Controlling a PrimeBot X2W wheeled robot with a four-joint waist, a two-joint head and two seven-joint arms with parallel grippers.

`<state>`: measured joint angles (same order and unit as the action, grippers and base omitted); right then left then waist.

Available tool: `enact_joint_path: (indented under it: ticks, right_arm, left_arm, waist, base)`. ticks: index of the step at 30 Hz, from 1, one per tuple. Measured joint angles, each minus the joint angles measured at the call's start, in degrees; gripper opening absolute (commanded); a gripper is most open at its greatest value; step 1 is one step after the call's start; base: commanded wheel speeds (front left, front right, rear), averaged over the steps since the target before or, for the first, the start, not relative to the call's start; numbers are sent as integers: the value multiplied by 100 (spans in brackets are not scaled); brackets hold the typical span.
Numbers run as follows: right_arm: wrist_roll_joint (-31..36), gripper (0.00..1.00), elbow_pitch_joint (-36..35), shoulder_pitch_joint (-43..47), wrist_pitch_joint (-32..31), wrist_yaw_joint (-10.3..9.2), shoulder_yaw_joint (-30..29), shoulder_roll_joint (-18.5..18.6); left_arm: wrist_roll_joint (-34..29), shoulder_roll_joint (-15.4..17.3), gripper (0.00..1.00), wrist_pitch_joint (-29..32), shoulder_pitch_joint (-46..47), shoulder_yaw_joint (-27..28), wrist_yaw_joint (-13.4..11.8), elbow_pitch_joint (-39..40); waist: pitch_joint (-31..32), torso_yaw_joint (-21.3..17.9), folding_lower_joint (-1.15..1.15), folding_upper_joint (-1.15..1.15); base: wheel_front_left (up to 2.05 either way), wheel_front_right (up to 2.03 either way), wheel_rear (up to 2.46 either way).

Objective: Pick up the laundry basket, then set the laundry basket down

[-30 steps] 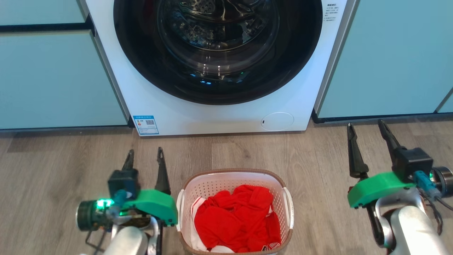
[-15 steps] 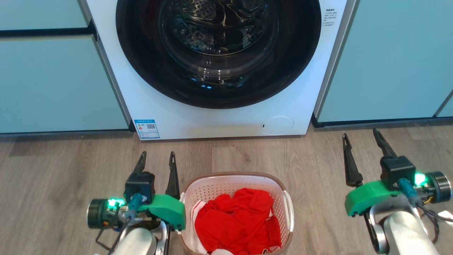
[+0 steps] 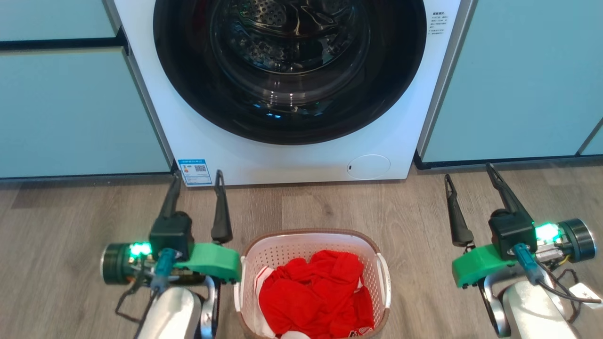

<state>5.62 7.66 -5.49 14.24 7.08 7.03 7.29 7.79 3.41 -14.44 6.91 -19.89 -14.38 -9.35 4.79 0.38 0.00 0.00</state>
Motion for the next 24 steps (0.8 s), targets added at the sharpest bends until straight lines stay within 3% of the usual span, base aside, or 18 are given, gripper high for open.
enact_joint_path:
  ticks: [7,24]
  right_arm:
    - [-166,100,127,14,0,0,-16,-37]
    - [-512,100,710,129,0,1,-20,-133]
  left_arm:
    - [85,-32,100,-25,-151,252,297,-154]
    - [710,-43,100,-25,-218,-7,730,-1413]
  waist:
    - [-17,-8,0,0]
    - [-37,-13,0,0]
  base:
    - [0,0,0]
    - [0,0,0]
